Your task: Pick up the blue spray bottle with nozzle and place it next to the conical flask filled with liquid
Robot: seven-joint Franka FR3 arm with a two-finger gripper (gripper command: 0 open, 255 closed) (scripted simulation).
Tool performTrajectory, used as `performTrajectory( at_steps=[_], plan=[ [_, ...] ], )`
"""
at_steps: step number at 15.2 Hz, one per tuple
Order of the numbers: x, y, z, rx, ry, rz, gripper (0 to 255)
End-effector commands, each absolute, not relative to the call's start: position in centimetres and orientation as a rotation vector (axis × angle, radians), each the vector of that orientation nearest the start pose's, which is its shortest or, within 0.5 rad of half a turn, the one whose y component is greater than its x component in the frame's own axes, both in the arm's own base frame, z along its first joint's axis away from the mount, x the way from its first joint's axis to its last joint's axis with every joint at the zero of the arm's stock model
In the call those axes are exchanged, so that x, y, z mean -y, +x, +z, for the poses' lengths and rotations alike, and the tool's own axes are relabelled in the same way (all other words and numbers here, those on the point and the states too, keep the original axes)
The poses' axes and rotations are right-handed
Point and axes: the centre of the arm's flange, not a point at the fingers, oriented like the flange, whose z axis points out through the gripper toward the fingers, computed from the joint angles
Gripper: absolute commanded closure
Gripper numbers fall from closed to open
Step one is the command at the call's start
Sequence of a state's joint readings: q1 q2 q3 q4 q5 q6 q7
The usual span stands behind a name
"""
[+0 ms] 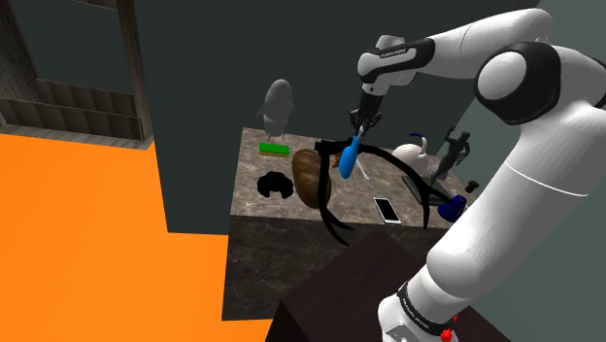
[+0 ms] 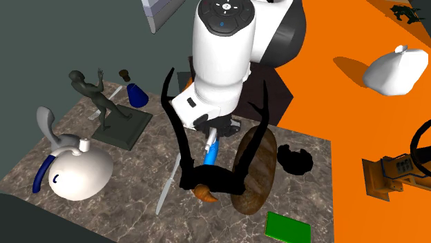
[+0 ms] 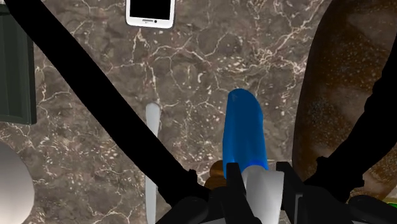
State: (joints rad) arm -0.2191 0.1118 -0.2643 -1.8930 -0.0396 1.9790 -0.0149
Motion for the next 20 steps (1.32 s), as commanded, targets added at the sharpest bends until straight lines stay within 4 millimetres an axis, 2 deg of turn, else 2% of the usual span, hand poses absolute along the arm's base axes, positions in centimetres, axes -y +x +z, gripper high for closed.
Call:
performTrajectory(
  at_steps=[1, 20],
  plan=[
    [27.1, 51.9, 45.5, -0.715, -3.118, 0.060, 255],
    [27.1, 51.9, 55.5, -0.715, -3.118, 0.060, 255]
  ],
)
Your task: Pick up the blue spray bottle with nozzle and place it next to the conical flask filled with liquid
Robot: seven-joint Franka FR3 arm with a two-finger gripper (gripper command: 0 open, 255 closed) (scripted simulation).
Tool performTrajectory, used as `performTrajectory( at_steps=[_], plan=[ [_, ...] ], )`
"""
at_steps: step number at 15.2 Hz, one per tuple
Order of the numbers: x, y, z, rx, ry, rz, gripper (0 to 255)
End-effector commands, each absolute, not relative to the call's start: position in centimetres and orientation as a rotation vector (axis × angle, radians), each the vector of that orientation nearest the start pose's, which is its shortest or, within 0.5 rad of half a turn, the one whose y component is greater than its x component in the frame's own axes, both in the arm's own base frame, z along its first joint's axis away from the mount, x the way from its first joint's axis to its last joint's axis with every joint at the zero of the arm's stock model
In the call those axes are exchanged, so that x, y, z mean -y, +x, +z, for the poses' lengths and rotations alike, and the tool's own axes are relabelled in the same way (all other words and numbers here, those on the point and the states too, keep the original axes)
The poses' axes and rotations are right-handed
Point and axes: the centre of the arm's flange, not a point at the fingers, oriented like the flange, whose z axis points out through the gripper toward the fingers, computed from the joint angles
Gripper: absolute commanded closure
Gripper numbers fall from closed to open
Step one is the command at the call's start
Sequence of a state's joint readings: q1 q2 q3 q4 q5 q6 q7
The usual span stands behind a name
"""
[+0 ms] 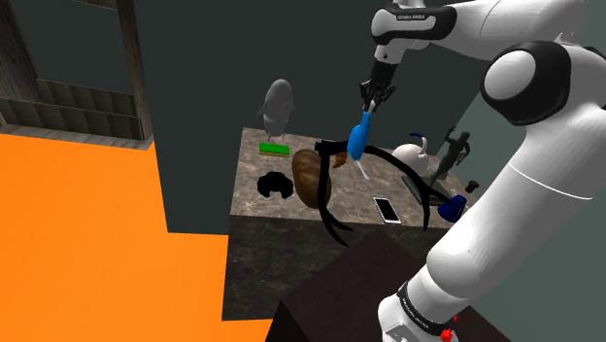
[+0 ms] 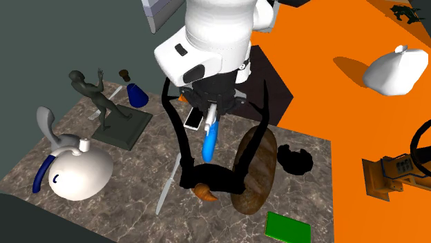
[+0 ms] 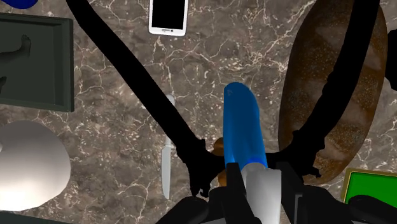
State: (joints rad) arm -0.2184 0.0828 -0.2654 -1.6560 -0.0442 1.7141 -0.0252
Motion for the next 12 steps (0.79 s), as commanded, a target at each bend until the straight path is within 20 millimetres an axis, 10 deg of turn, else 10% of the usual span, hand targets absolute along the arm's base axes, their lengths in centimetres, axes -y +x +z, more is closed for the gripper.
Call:
performTrajectory(
  at_steps=[1, 12],
  plan=[
    [27.1, 51.9, 56.1, -0.715, -3.118, 0.060, 255],
    [27.1, 51.9, 61.9, -0.715, -3.118, 0.060, 255]
  ],
)
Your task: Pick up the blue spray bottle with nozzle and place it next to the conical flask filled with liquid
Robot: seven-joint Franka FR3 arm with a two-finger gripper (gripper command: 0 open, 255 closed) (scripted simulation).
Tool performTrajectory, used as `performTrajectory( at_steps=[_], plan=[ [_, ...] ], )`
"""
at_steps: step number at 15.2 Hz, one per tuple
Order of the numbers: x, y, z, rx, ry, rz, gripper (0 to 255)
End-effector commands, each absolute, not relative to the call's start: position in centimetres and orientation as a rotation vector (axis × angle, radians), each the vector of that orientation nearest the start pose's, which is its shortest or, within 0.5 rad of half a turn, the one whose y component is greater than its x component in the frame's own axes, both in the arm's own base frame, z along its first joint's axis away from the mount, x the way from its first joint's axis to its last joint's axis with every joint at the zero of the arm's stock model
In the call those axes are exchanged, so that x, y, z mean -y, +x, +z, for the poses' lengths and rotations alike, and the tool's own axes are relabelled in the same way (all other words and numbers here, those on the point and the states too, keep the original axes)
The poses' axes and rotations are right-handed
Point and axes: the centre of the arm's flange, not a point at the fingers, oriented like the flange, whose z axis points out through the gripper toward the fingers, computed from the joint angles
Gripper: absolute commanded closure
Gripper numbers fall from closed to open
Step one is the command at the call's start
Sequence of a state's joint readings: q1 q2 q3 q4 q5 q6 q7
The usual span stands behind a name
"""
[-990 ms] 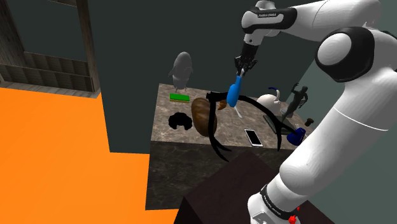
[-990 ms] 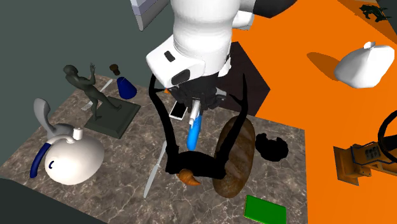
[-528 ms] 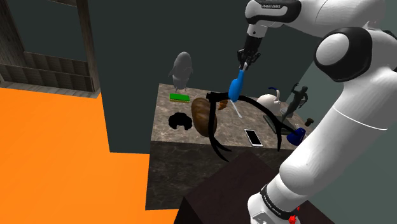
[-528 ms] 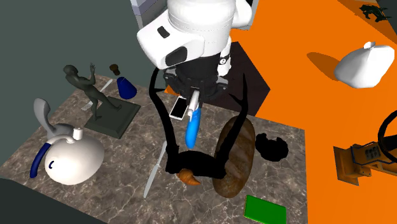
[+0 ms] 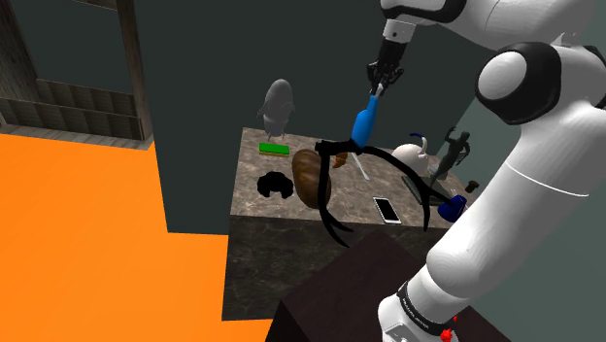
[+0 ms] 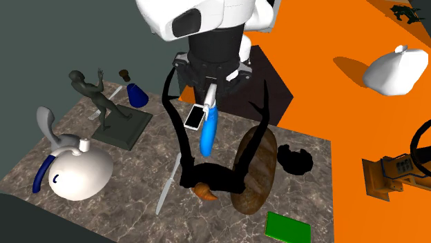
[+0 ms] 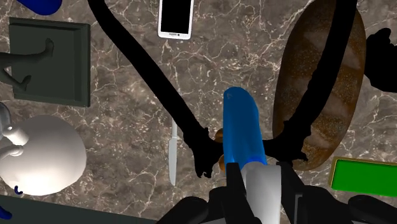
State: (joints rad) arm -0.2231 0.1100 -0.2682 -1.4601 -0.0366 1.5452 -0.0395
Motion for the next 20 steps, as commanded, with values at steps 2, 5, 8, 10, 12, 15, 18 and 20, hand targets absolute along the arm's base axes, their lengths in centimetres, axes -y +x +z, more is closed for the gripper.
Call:
performTrajectory(
  at_steps=[2, 5, 8, 10, 12, 15, 18, 20],
  plan=[
    [27.1, 51.9, 62.9, -0.715, -3.118, 0.060, 255],
    [27.1, 51.9, 64.5, -0.715, -3.118, 0.060, 255],
    [27.1, 51.9, 66.1, -0.715, -3.118, 0.060, 255],
    [27.1, 51.9, 67.2, -0.715, -3.118, 0.060, 255],
    [27.1, 51.9, 68.2, -0.715, -3.118, 0.060, 255],
    [27.1, 51.9, 69.8, -0.715, -3.118, 0.060, 255],
    [27.1, 51.9, 71.4, -0.715, -3.118, 0.060, 255],
    [27.1, 51.9, 72.4, -0.715, -3.118, 0.060, 255]
  ],
)
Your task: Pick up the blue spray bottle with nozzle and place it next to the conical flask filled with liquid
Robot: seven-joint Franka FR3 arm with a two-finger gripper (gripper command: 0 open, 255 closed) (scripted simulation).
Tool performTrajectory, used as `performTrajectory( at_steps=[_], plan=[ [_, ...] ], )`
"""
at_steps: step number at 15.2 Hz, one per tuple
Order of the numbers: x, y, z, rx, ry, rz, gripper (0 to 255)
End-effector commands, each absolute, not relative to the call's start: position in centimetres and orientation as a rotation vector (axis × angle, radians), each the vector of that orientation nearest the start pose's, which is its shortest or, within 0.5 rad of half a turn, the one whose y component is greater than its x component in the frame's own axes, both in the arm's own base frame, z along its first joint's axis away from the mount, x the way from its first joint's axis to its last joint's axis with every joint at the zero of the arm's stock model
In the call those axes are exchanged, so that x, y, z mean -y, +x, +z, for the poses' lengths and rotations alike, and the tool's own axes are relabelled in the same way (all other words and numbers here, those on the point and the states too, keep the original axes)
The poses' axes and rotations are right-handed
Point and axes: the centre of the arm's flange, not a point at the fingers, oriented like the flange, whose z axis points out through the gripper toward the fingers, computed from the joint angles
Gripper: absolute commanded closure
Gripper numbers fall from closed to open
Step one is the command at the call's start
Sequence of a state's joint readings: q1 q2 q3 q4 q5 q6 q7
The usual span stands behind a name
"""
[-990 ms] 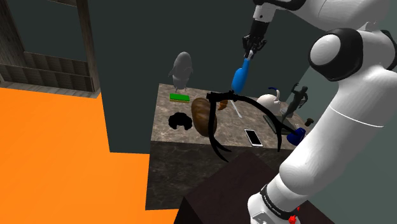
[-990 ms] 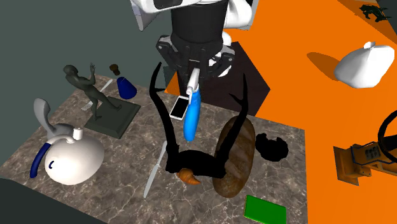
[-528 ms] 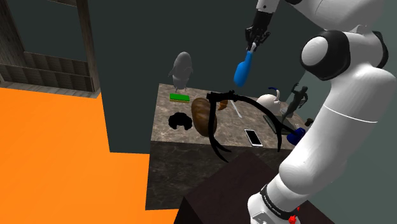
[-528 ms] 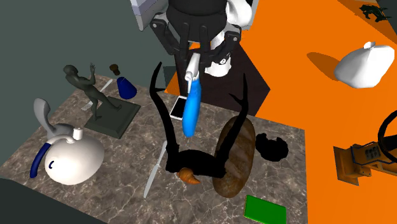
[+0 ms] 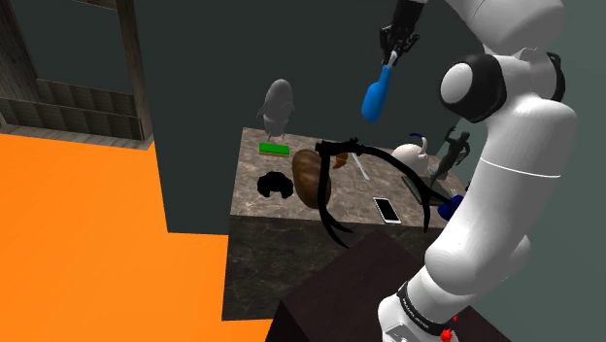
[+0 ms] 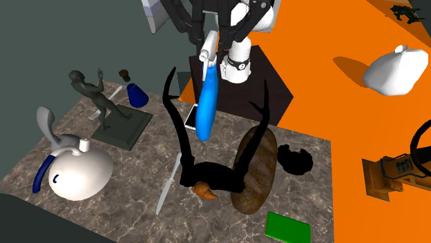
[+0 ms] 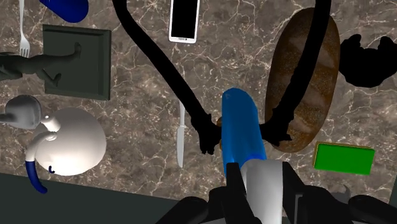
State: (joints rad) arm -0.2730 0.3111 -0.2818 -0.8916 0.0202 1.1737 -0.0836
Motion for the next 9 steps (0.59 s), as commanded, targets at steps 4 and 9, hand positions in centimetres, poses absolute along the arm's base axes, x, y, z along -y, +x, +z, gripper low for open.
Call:
performTrajectory(
  at_steps=[4, 9],
  plan=[
    [27.9, 50.8, 73.7, -0.715, -3.118, 0.060, 255],
    [31.9, 45.6, 73.2, -0.715, -3.118, 0.060, 255]
  ],
)
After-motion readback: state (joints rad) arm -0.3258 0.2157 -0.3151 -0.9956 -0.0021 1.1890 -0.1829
